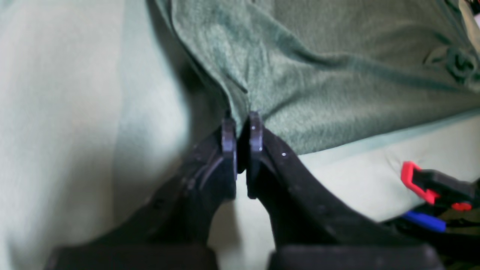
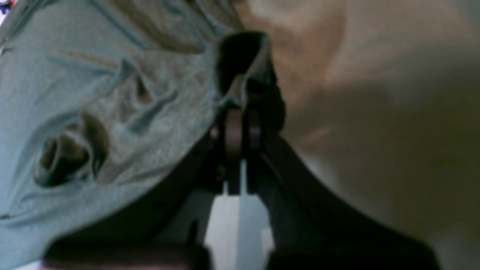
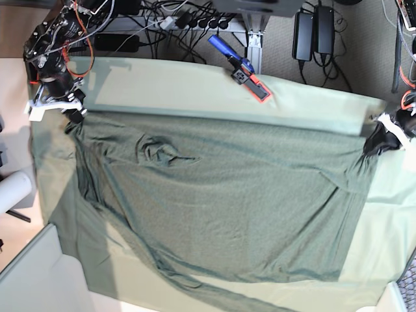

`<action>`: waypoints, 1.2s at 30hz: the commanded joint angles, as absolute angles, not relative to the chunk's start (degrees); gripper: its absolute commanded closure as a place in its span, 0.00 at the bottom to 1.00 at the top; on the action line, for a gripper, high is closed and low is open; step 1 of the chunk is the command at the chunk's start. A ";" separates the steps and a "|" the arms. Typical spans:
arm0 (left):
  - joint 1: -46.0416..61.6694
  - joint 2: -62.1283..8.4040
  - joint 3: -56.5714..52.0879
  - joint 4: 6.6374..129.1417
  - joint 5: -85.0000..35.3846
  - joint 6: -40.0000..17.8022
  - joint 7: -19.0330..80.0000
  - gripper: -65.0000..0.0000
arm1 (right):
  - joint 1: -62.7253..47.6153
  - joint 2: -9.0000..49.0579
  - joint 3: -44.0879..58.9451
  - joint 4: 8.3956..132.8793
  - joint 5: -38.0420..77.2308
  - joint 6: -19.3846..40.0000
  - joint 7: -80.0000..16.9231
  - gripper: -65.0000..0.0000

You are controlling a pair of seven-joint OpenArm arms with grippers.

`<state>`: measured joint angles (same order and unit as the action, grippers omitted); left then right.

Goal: Fold the T-shirt properly
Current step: 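Pull the held edge back toward the arms' bases, spreading the shirt flat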

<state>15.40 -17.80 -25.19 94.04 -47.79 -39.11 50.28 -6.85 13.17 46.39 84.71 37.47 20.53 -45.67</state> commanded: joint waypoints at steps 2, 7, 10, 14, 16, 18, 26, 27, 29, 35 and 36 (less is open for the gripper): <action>16.49 -19.16 -25.65 96.55 -48.69 -40.00 49.32 1.00 | -8.32 14.46 47.07 87.44 38.00 20.78 -44.60 1.00; 19.14 -19.38 -25.98 98.41 -48.71 -40.00 49.32 1.00 | -12.47 14.48 47.42 92.03 37.98 20.78 -44.58 1.00; 20.05 -19.35 -26.74 98.70 -48.75 -40.00 49.34 1.00 | -14.31 14.48 47.42 93.19 37.95 20.78 -44.56 1.00; 20.18 -19.38 -28.23 98.74 -49.17 -40.00 49.41 1.00 | -15.62 14.48 47.42 93.21 37.95 20.78 -44.53 1.00; 20.18 -19.40 -28.75 98.74 -49.69 -40.00 49.78 1.00 | -16.10 14.44 47.42 93.21 37.93 20.78 -44.40 1.00; 20.18 -19.40 -28.95 98.74 -50.39 -40.00 50.04 1.00 | -16.23 14.46 47.42 93.21 37.93 20.78 -44.38 1.00; 20.36 -19.40 -28.95 98.74 -51.07 -40.00 50.43 1.00 | -16.23 14.46 47.40 93.21 37.67 20.80 -44.34 1.00; 20.36 -19.40 -28.95 98.74 -51.07 -40.00 50.43 1.00 | -16.23 14.44 47.40 93.21 37.69 20.80 -44.34 1.00; 20.36 -19.40 -28.95 98.74 -51.03 -40.00 50.43 1.00 | -16.23 14.44 47.40 93.21 37.67 20.78 -44.03 1.00; 20.36 -19.42 -28.95 98.72 -50.76 -40.00 50.43 1.00 | -16.23 14.44 47.40 93.21 37.50 20.78 -43.92 1.00; 20.38 -19.42 -28.95 98.72 -50.76 -40.00 50.43 1.00 | -16.23 14.44 47.40 93.21 37.50 20.78 -43.92 1.00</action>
